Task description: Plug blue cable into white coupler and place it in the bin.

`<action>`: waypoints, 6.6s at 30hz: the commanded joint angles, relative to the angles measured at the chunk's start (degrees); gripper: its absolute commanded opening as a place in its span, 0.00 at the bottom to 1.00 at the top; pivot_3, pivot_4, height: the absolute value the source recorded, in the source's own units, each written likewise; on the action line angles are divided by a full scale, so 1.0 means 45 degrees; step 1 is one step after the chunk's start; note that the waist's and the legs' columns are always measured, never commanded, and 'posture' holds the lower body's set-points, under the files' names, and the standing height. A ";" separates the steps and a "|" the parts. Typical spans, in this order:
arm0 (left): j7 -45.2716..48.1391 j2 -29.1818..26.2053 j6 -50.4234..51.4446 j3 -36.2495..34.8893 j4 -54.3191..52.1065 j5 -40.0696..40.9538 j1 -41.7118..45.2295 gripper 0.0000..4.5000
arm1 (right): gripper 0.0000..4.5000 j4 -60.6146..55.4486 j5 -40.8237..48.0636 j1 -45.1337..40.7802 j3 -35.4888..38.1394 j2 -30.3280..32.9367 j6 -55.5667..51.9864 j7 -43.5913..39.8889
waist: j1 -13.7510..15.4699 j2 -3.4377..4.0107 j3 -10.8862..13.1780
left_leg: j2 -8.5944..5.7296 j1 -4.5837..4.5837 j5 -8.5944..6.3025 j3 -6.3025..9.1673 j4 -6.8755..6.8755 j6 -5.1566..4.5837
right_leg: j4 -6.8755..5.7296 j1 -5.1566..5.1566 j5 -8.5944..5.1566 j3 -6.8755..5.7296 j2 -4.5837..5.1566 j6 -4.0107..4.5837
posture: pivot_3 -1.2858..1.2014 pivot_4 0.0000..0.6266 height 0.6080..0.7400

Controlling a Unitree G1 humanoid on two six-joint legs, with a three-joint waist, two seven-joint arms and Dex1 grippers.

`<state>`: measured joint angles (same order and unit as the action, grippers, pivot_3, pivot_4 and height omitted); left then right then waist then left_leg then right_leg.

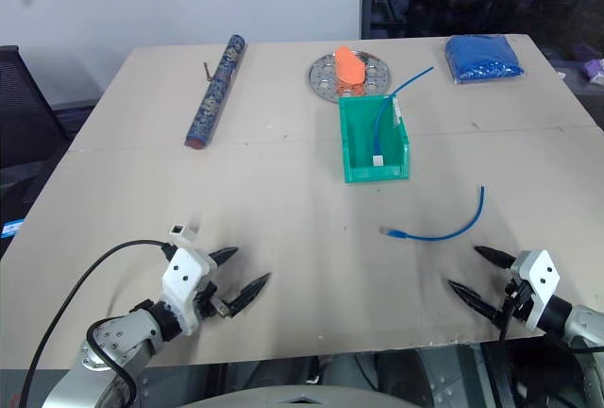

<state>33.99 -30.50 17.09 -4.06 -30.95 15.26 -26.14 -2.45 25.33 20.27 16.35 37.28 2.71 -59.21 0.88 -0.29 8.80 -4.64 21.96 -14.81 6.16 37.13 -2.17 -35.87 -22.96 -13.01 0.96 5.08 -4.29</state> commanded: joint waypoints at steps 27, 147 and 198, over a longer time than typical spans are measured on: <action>0.1591 -0.0854 0.0201 -0.0489 -0.0753 0.1267 0.0608 1.00 | 0.99 -0.1415 0.0106 -0.1042 -0.0870 0.0134 -0.0989 0.0008 | -0.0018 -0.0007 0.0037 | 0.0002 -0.0002 0.0000 0.0001 0.0001 0.0000 | -0.0001 -0.0001 0.0027 0.0001 -0.0008 0.0044 | 0.52 0.24 1.00; 0.5550 0.0080 0.9201 0.1709 0.2249 0.8521 0.9841 0.47 | 0.00 -0.5300 0.9065 -0.4154 -0.2738 -0.2985 -1.0776 0.3643 | -0.0068 -0.0004 0.0107 | -0.0019 0.0086 0.0055 0.0017 0.0076 -0.0029 | -0.0176 -0.0157 0.0088 -0.0009 -0.0091 0.0024 | 0.52 0.24 1.00; -0.3205 0.2792 -0.1994 -0.2985 0.3060 -0.1117 0.2079 0.99 | 0.00 -0.3333 0.3082 -0.5807 -0.3421 -0.2441 -0.5887 0.1437 | -0.0014 -0.0035 0.0091 | -0.0016 0.0099 0.0051 -0.0014 0.0053 -0.0034 | -0.0083 -0.0140 0.0088 -0.0021 -0.0050 0.0023 | 0.52 0.24 1.00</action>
<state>18.69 -17.25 9.35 -17.54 -17.65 9.77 -17.04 -15.02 38.90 -6.03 0.07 26.45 -24.56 -52.95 0.82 -0.45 9.21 -4.71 22.40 -14.59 6.09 37.37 -2.33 -36.25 -23.59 -12.61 0.87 4.86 -4.19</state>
